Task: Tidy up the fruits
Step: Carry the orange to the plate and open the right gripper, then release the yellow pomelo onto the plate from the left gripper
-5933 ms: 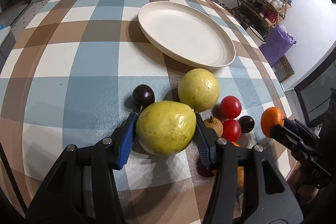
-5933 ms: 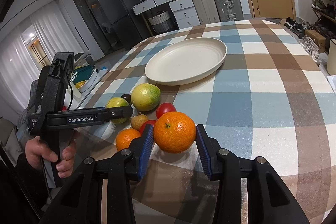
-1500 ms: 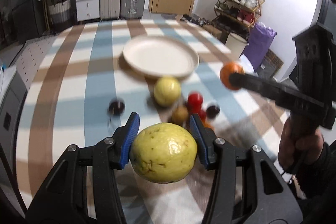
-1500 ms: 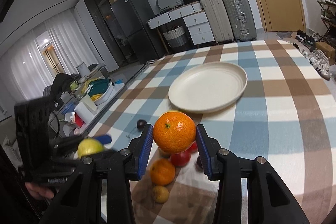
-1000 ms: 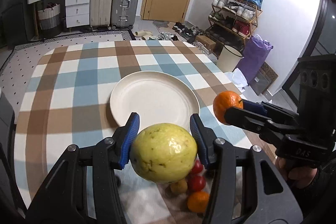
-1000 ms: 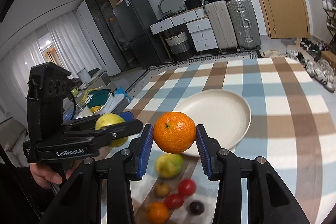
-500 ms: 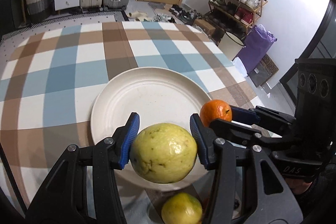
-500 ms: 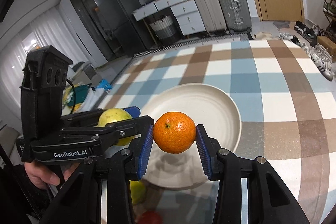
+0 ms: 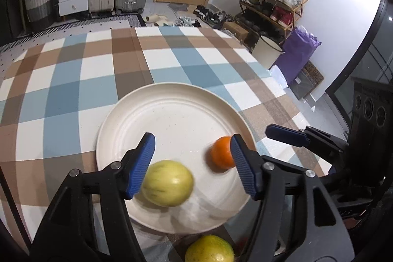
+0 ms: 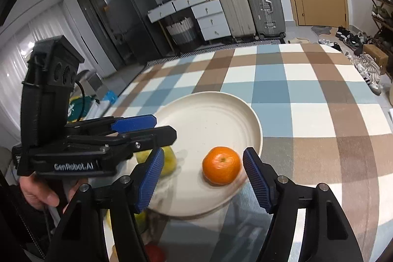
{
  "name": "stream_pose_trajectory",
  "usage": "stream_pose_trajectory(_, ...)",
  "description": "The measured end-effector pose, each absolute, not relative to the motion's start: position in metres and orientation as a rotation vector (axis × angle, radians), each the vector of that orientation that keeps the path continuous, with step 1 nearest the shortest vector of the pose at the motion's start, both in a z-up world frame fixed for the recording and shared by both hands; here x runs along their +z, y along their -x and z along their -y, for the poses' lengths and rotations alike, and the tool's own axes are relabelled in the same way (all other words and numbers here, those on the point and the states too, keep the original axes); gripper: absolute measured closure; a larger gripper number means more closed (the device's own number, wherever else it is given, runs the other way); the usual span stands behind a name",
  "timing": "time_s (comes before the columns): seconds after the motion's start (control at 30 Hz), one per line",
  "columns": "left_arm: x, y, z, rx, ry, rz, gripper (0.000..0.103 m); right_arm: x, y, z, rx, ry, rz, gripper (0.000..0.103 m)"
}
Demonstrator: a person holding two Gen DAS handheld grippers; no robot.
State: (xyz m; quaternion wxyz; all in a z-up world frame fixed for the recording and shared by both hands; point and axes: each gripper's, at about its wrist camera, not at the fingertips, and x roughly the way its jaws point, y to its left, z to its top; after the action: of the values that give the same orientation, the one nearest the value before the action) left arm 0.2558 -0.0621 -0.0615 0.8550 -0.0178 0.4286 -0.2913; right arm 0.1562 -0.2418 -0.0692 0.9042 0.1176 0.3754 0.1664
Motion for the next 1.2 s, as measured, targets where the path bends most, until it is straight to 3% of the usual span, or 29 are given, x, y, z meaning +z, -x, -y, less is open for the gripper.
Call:
stream_pose_trajectory(0.2, -0.041, -0.229, 0.048, -0.574, 0.032, -0.857, 0.036, -0.051, -0.131, 0.242, 0.33, -0.22, -0.731, 0.032)
stream_pose_trajectory(0.33, -0.034, -0.202, 0.042, -0.499, -0.01, -0.843, 0.023, -0.037, -0.112, 0.239, 0.334, -0.211, -0.695, 0.028)
stream_pose_trajectory(0.6, -0.026, -0.155, 0.026, -0.399, -0.007, -0.823, 0.019, -0.013, -0.082, 0.233, 0.343, -0.209, -0.635, 0.013)
stream_pose_trajectory(0.73, -0.021, -0.136, 0.02, -0.347, -0.013, -0.803, 0.017, -0.002, -0.066, 0.23, 0.348, -0.232, -0.607, 0.011)
stream_pose_trajectory(0.8, -0.017, -0.126, 0.017, -0.337, -0.01, -0.79, 0.012, 0.002, -0.059, 0.225, 0.35, -0.214, -0.598, 0.01)
stream_pose_trajectory(0.87, -0.013, -0.114, 0.013, -0.32, -0.005, -0.767, 0.0, 0.006, -0.049, 0.222, 0.348, -0.195, -0.591, 0.007)
stream_pose_trajectory(1.2, -0.007, -0.066, -0.016, -0.262, 0.035, -0.739, 0.001, -0.002, -0.007, 0.213, 0.361, -0.184, -0.606, 0.004)
